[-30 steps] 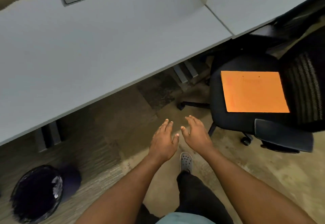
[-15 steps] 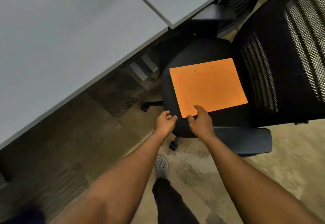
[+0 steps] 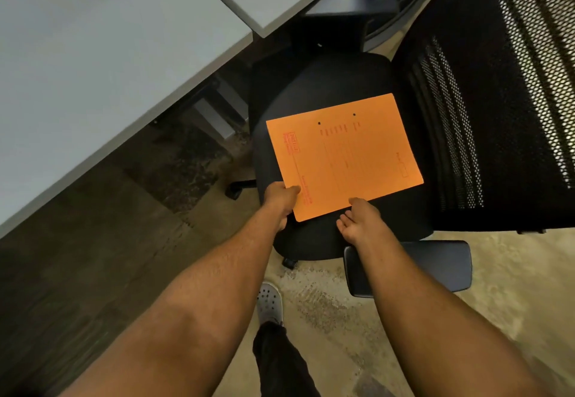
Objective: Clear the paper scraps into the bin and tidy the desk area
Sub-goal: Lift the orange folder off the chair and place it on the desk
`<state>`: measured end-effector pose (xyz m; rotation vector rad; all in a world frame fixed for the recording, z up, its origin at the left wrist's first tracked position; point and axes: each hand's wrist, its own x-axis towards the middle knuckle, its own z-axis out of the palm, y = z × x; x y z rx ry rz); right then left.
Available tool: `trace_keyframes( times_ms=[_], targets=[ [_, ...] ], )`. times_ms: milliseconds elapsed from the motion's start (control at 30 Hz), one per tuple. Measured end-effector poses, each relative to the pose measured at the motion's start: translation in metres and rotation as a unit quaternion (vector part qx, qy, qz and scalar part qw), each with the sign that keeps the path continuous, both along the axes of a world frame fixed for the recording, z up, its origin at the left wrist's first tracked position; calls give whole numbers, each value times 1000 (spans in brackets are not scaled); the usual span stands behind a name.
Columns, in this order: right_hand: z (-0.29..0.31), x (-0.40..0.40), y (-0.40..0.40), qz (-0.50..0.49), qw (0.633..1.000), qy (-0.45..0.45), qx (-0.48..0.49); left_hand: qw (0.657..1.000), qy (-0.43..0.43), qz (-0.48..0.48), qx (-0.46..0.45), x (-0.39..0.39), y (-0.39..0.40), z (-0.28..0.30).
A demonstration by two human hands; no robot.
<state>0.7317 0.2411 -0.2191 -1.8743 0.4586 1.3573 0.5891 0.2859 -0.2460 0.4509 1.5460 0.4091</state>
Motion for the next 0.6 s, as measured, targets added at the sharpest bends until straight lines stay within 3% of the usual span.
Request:
trace_keyframes(
  times_ms=[233, 600],
  targets=[
    [3, 7, 5, -15, 997, 32, 74, 999, -30, 16, 9, 5, 6, 16],
    [64, -8, -35, 5, 971, 20, 237, 986, -141, 64, 66, -54, -20, 111]
  ],
)
